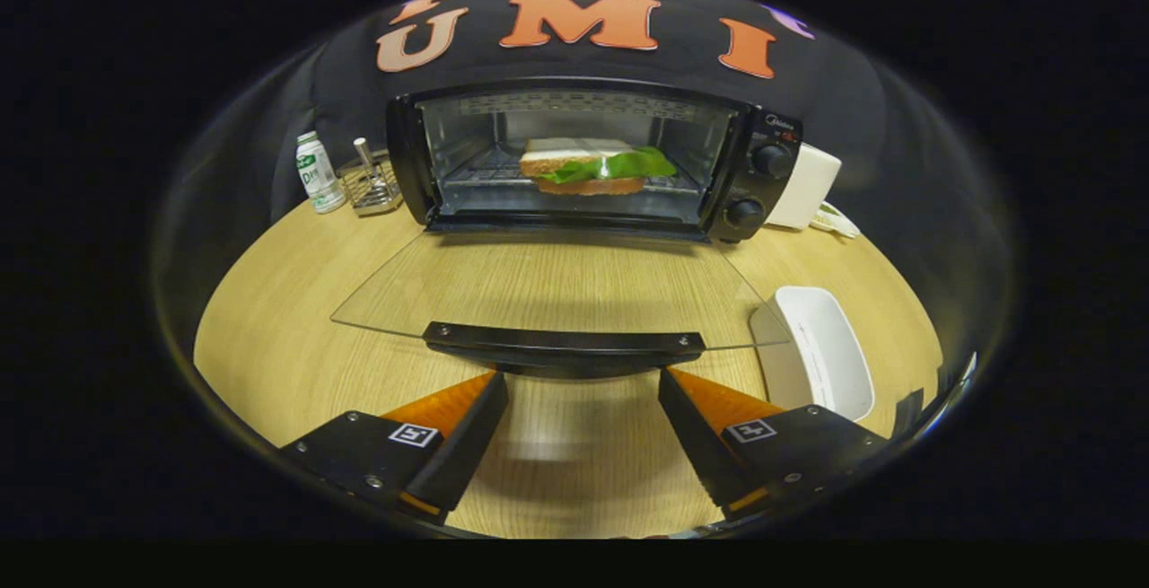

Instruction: Open the toaster oven, put the food inside, and close the toaster oven door.

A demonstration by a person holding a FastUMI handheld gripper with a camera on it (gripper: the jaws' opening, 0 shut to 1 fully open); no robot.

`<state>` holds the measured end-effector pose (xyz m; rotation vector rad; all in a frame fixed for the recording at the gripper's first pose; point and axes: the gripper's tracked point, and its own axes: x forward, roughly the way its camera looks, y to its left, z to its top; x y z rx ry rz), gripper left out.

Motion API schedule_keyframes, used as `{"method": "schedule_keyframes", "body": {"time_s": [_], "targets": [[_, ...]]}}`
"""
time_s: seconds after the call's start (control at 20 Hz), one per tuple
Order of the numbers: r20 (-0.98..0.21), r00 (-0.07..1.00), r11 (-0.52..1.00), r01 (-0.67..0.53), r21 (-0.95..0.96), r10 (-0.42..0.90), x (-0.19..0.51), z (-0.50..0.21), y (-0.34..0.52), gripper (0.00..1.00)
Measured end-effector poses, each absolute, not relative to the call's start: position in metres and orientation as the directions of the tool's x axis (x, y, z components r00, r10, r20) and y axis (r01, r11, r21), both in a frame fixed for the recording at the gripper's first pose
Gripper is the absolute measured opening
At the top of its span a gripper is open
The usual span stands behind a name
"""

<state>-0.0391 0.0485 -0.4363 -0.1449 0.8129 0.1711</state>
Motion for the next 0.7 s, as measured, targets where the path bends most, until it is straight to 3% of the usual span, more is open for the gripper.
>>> {"method": "schedule_keyframes", "body": {"time_s": [0.7], "targets": [[-0.601, 0.787, 0.982, -0.188, -0.026, 0.135, 0.027, -0.341, 0.065, 1.0]]}}
